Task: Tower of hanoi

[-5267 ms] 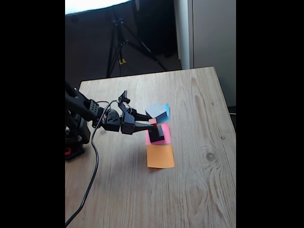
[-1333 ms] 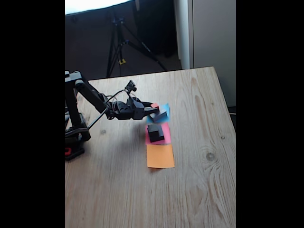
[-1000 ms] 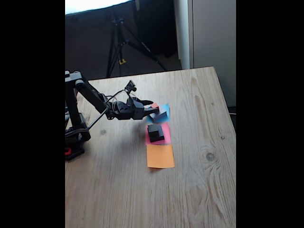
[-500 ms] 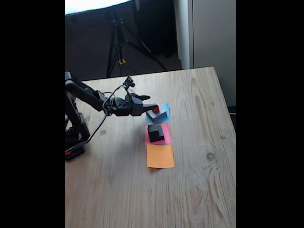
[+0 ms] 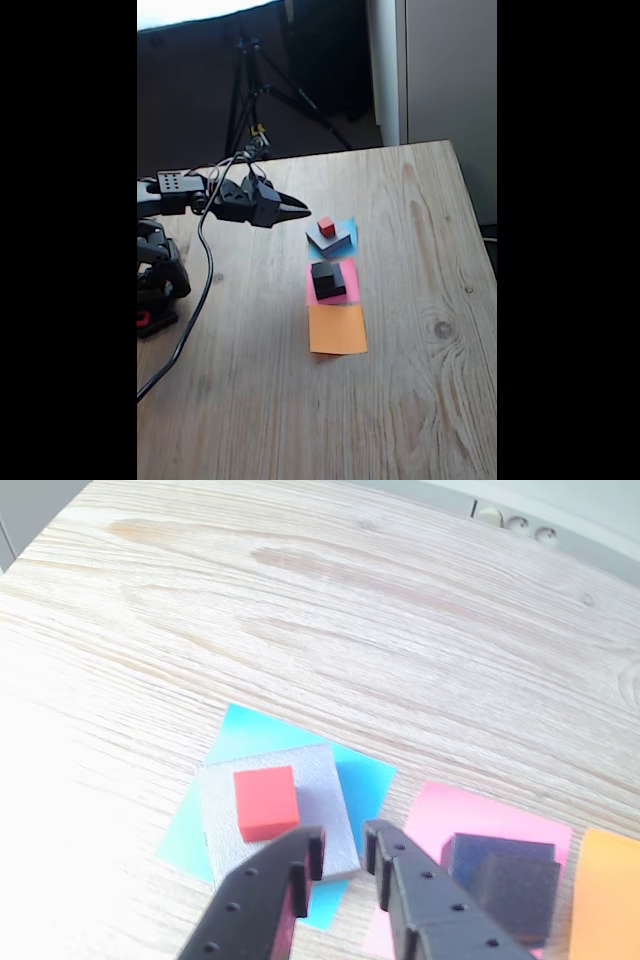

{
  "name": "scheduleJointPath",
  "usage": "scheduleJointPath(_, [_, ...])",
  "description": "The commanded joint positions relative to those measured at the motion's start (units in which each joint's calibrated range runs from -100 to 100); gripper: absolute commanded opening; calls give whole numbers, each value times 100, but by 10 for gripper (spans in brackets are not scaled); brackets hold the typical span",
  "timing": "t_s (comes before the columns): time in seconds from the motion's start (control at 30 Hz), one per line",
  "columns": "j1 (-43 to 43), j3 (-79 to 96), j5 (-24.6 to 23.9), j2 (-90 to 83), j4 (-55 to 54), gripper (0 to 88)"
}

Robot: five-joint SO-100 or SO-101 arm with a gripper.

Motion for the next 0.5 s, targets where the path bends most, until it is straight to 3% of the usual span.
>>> scheduleJointPath(0.0, [310, -1550, 37, -440, 2212, 2])
scheduleJointPath(0.27, [878, -4296, -164, -273, 5053, 2])
scheduleJointPath(0.47, [1338, -5396, 20, -160, 5822, 2])
